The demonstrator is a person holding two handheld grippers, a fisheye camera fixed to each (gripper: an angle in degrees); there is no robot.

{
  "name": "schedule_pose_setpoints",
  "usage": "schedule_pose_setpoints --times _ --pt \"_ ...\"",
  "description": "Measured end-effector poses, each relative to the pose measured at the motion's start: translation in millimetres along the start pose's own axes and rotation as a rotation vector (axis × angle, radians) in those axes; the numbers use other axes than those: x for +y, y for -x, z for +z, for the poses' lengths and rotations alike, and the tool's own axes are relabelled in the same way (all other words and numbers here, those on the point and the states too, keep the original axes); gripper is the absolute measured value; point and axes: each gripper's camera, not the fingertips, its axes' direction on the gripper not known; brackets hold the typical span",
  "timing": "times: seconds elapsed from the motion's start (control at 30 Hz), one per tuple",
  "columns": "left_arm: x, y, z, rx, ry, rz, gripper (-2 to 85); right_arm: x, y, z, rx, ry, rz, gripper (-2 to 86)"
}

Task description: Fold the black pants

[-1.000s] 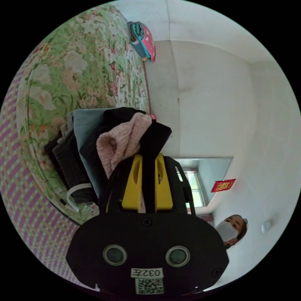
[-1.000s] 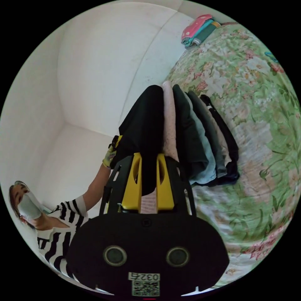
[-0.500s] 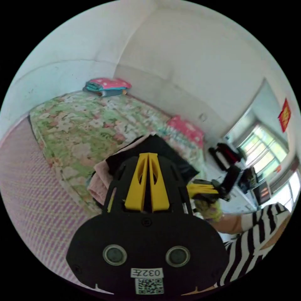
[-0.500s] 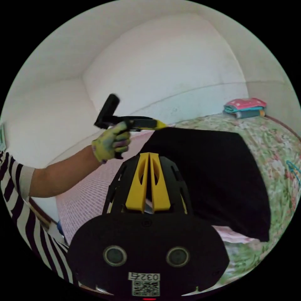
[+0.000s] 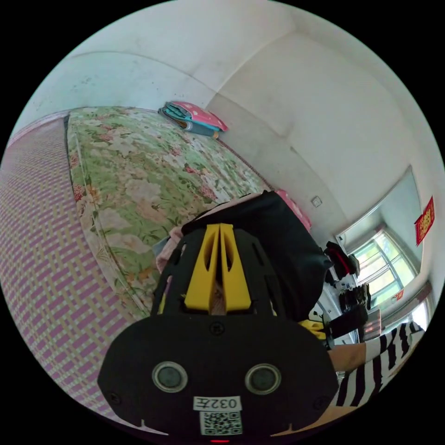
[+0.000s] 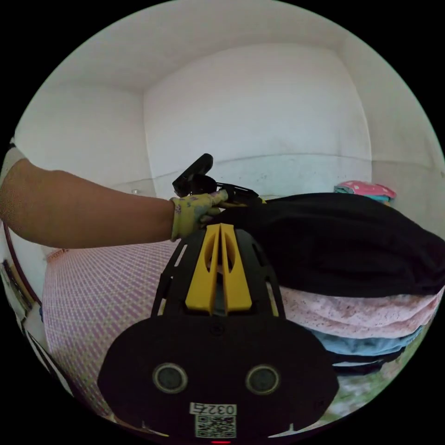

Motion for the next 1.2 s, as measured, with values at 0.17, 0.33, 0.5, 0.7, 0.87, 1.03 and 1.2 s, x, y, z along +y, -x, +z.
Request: schedule_pose_setpoints --times 0.17,0.33,0.5,0.7,0.87,1.03,1.2 --pt "18 -23 -61 0.082 -0.046 0.052 -0.9 -3 -16 3 -0.036 0.086 0.071 -1.0" --pt "84 -44 -154 0.051 -0.212 0.117 -0.9 -30 -17 -16 -0.063 0.125 0.081 -1.0" --pt "206 -42 -229 -0.009 -0.011 0.146 -0.9 -8 21 -22 -0.139 0.225 -0.040 -1.0" --pt "445 -21 -326 -0.206 0.313 -0.266 -0.9 93 79 35 -0.316 0.581 -0.071 -1.0" --pt "624 -47 -452 -0.236 0.146 -0.840 -0.9 139 118 98 -0.637 0.845 -0.059 -1.0" --pt "737 -60 -532 -0.238 -0.013 -1.210 -0.9 132 158 146 -0.837 0.933 -0.274 -1.0" --pt "824 -60 -595 -0.137 -0.215 -1.409 -0.9 111 194 177 -0.847 0.939 -0.400 -1.0"
